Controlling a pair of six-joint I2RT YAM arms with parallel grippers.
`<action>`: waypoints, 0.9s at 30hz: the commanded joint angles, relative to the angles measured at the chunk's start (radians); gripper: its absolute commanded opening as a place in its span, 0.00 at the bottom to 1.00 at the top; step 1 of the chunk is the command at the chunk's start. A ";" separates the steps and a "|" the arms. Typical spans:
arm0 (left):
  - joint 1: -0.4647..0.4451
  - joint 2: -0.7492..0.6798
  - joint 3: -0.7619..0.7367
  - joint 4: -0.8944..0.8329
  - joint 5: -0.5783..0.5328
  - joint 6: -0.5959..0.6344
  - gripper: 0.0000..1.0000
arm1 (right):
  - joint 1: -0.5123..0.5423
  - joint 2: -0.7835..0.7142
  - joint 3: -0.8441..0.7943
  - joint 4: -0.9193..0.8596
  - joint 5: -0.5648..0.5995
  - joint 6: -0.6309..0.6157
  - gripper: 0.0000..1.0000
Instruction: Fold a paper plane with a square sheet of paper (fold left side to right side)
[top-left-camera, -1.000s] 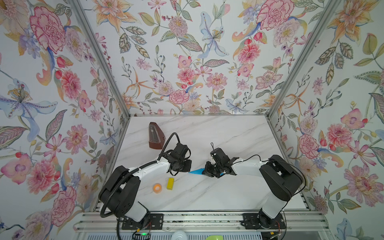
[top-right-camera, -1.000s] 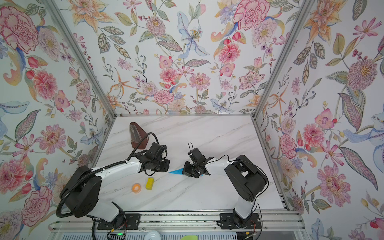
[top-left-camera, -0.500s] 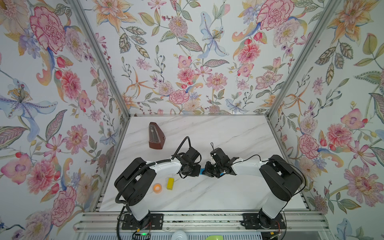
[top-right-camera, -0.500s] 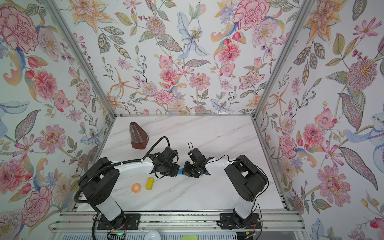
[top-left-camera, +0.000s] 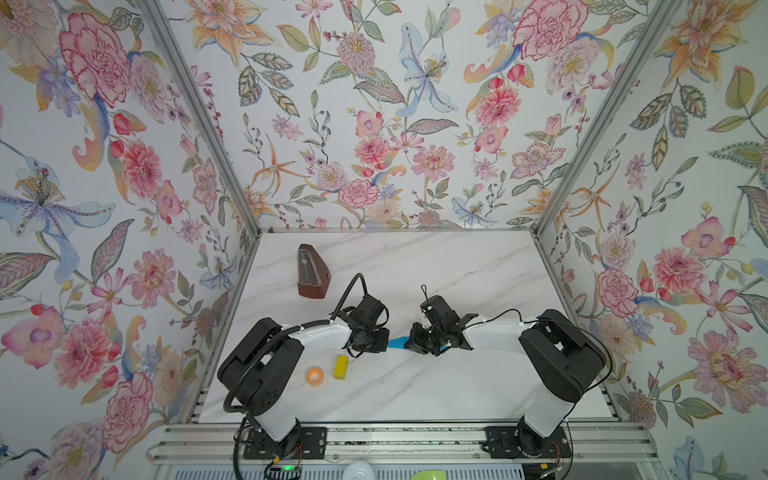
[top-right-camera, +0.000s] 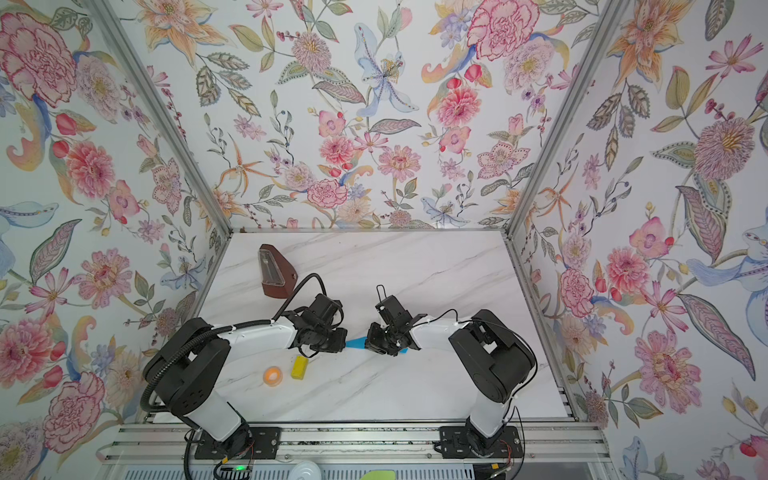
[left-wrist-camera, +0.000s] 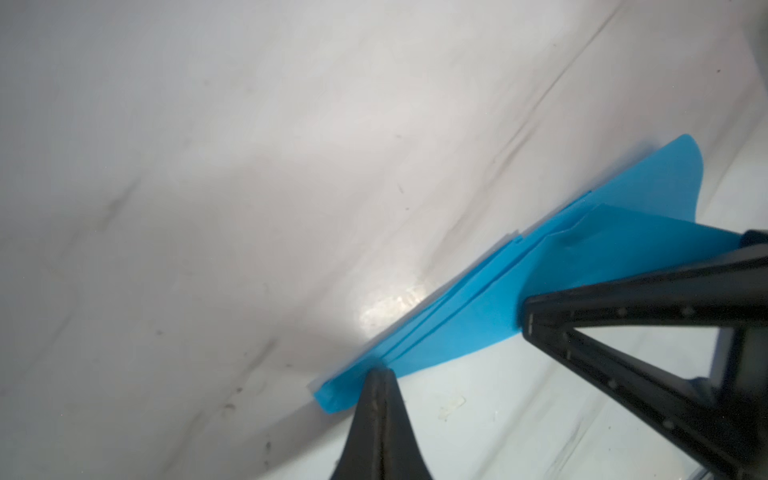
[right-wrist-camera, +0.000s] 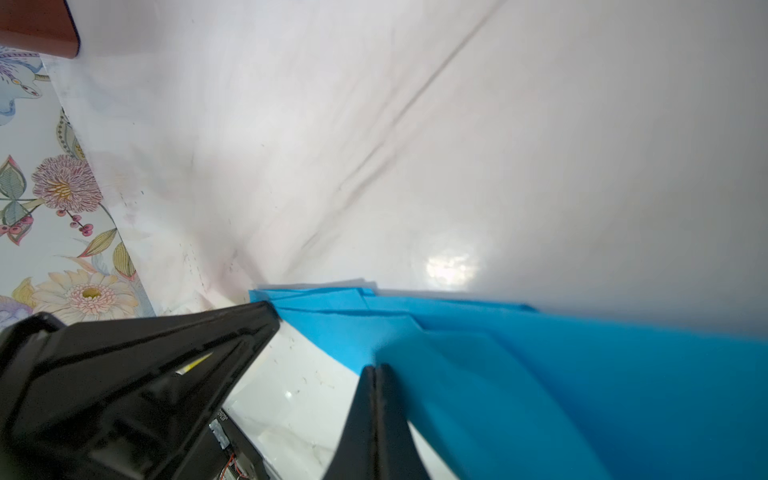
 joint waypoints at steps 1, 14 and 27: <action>0.077 0.015 -0.077 -0.051 -0.015 0.040 0.00 | -0.005 0.043 -0.025 -0.113 0.061 -0.013 0.00; 0.103 -0.150 0.037 -0.157 -0.003 0.096 0.00 | 0.008 0.102 0.084 -0.194 -0.050 -0.231 0.00; -0.051 0.054 0.108 -0.013 0.094 0.014 0.00 | 0.032 0.141 0.165 -0.257 -0.064 -0.282 0.00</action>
